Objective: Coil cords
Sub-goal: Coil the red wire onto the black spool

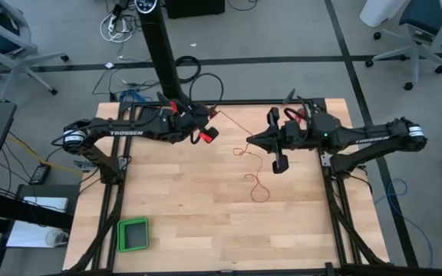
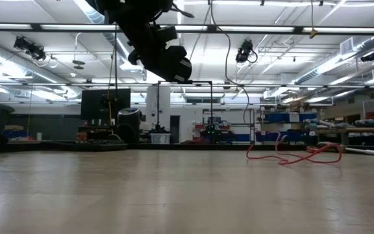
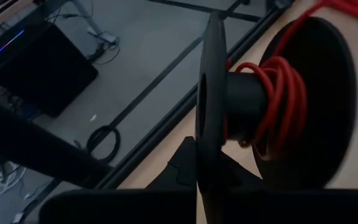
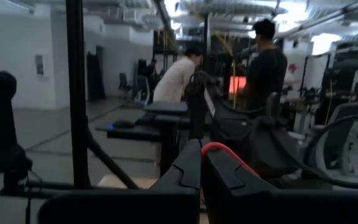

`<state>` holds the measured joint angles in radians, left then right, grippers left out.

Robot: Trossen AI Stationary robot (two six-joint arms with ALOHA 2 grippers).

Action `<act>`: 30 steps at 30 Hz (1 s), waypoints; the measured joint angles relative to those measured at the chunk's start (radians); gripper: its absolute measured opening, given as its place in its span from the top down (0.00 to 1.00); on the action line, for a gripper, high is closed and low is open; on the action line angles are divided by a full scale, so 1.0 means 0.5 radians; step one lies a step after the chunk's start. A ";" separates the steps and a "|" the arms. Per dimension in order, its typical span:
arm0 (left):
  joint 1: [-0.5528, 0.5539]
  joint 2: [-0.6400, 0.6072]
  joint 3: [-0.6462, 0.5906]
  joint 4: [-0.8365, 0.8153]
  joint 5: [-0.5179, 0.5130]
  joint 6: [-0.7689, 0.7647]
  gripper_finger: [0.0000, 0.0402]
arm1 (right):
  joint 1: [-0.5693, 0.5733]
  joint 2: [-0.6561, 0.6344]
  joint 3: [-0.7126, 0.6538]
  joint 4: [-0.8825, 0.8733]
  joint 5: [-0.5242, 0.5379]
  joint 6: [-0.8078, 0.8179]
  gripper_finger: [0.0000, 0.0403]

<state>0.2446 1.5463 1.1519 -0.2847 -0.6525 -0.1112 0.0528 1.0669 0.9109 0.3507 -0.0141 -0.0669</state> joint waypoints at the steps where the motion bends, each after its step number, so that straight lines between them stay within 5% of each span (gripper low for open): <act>1: 0.012 0.000 0.000 -0.014 0.001 0.001 0.99 | 0.001 0.003 0.036 -0.077 0.000 -0.011 1.00; 17: 0.045 0.002 -0.001 0.121 0.229 0.039 0.99 | 0.061 0.113 0.270 -0.610 0.234 -0.169 0.94; 24: 0.051 0.002 -0.001 0.190 0.149 0.163 0.99 | 0.118 0.349 0.271 -0.685 -0.011 -0.021 0.83; 30: 0.046 0.002 -0.001 0.460 0.124 0.214 1.00 | 0.170 0.547 0.268 -0.908 -0.019 0.126 0.80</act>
<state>0.2675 1.5475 1.1515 -0.0544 -0.5905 -0.0041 0.1377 1.3406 1.0451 -0.1032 -0.0235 -0.0038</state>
